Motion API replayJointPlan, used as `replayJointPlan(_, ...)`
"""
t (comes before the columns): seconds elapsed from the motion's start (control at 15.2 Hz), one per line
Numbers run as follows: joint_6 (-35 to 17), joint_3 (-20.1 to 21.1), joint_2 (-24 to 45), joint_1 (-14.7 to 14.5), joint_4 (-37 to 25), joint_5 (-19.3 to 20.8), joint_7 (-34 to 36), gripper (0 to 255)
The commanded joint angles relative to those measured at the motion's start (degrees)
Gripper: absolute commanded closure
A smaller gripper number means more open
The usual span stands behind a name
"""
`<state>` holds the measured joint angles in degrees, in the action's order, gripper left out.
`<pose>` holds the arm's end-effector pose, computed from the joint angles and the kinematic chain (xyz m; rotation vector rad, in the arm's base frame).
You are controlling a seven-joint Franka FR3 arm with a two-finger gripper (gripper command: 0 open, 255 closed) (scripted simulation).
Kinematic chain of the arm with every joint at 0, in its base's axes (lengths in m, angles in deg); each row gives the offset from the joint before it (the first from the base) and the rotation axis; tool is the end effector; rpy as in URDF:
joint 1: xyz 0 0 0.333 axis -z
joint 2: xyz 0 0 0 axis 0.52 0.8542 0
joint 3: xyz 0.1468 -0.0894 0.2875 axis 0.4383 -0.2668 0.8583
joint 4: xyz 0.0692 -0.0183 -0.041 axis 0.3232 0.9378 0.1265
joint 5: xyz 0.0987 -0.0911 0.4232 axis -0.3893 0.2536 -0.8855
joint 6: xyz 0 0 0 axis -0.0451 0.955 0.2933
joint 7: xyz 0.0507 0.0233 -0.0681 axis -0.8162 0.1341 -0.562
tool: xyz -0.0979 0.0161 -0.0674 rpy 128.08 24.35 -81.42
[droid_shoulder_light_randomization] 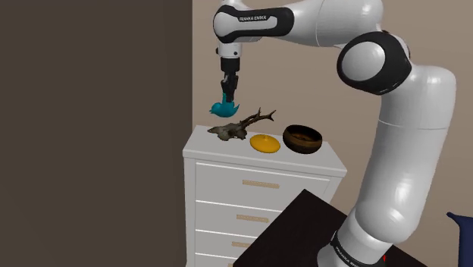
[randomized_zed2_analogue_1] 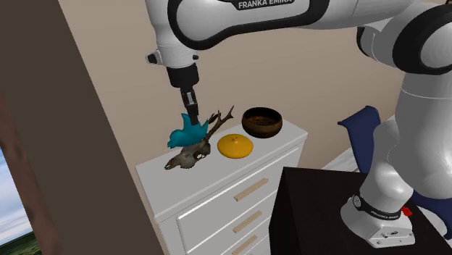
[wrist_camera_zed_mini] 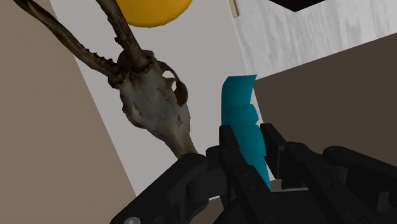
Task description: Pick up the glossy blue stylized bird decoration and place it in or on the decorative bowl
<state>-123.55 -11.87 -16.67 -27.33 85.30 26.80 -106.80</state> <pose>0.6825 -0.0292 0.5461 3.0379 0.6602 -0.1368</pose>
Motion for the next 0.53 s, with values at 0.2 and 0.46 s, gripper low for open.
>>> replayJointPlan(0.2, -2.03, -2.09, -7.21, 3.26, 8.95, -0.16, -5.27, 255)
replayJointPlan(0.46, -3.10, -4.20, -11.87, 5.77, 14.41, 0.06, -9.80, 255)
